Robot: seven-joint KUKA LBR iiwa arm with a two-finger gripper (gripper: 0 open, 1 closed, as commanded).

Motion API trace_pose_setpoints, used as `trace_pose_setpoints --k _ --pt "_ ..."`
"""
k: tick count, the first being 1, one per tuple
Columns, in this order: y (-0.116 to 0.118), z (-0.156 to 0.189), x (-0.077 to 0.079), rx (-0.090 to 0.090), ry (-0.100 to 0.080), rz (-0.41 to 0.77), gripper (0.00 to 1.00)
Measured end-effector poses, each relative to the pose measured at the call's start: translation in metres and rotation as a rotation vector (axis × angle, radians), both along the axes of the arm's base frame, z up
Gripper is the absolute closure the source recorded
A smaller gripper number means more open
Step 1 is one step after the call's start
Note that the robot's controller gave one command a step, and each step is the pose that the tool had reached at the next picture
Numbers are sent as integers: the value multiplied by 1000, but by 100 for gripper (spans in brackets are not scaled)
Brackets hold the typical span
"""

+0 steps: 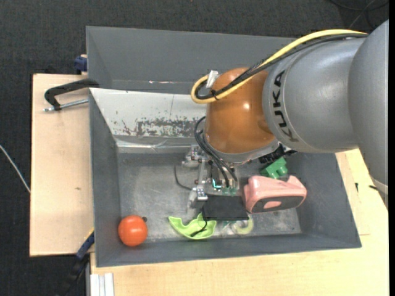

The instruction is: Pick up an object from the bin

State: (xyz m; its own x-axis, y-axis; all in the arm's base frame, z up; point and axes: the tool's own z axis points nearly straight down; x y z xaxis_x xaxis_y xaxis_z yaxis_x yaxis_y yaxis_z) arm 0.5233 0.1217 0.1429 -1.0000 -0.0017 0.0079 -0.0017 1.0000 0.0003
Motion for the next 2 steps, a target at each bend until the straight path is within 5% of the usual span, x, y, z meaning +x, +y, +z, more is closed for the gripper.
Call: trace_pose_setpoints --k 2 --pt "-15 -11 -3 5 -17 48 0"
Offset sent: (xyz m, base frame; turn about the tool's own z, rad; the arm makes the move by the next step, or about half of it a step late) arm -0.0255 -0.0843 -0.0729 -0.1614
